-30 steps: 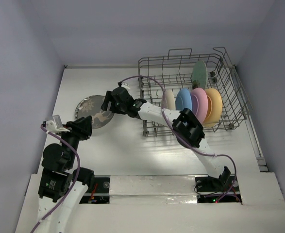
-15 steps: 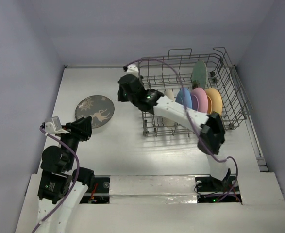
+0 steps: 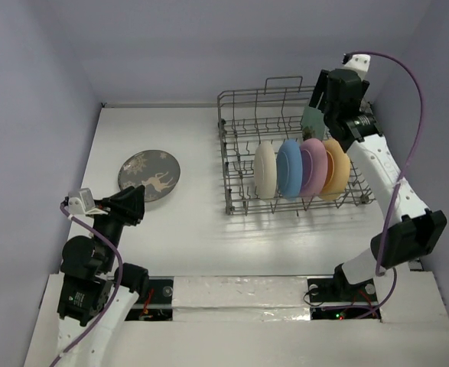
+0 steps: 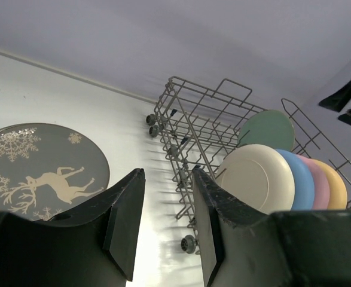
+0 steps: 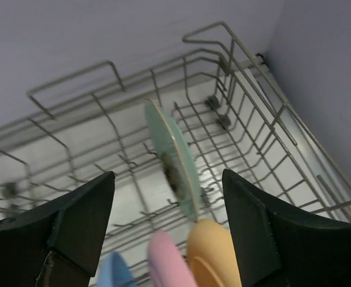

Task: Unload the plates from the dish rack

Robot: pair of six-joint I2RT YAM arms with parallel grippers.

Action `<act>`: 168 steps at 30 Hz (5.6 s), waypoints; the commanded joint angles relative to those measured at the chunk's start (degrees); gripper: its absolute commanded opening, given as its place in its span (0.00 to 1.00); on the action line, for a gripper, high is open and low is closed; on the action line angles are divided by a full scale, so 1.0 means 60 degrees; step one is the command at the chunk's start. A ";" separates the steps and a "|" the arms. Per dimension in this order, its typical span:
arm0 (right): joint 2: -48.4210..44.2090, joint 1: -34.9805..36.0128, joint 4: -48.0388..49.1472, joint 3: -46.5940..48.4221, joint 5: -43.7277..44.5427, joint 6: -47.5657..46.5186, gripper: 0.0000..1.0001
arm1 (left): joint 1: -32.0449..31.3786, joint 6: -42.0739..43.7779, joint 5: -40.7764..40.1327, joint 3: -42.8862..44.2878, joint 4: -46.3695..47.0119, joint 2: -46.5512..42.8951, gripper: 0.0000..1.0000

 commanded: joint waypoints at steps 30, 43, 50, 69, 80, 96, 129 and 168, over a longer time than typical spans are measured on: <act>0.1087 -0.1007 0.0173 0.1586 0.0100 -0.2473 0.00 | -0.0244 0.0140 0.0092 -0.0008 0.0431 0.0275 0.34; -0.2180 0.0047 0.2618 -0.0869 -0.4317 0.1725 0.00 | -0.0142 0.0170 0.0239 -0.0008 0.0490 0.0363 0.33; -0.0954 0.2069 0.5795 -0.2569 -0.6095 0.3911 0.00 | 0.0034 0.0272 0.0529 -0.0023 0.0591 0.0437 0.31; 0.6093 0.5645 0.5302 0.2523 -0.6052 0.5436 0.00 | 0.0137 0.0317 0.0854 -0.0096 0.0709 0.0495 0.27; 0.7325 0.5645 0.5931 0.2656 -0.6579 0.6696 0.00 | 0.0137 0.0302 0.0752 -0.0082 0.0680 0.0451 0.29; 0.8161 0.6187 0.3636 0.3709 -0.5527 0.6054 0.68 | 0.0137 0.0287 0.0795 -0.0111 0.0709 0.0437 0.30; 0.3272 0.6802 0.2137 0.1267 -0.1439 0.2494 0.00 | 0.0224 0.0316 0.0781 -0.0096 0.0709 0.0495 0.30; -0.3852 0.2305 0.4774 -0.7804 -0.6330 0.2683 0.41 | 0.0224 0.0287 0.0532 -0.0023 0.0489 0.0979 0.23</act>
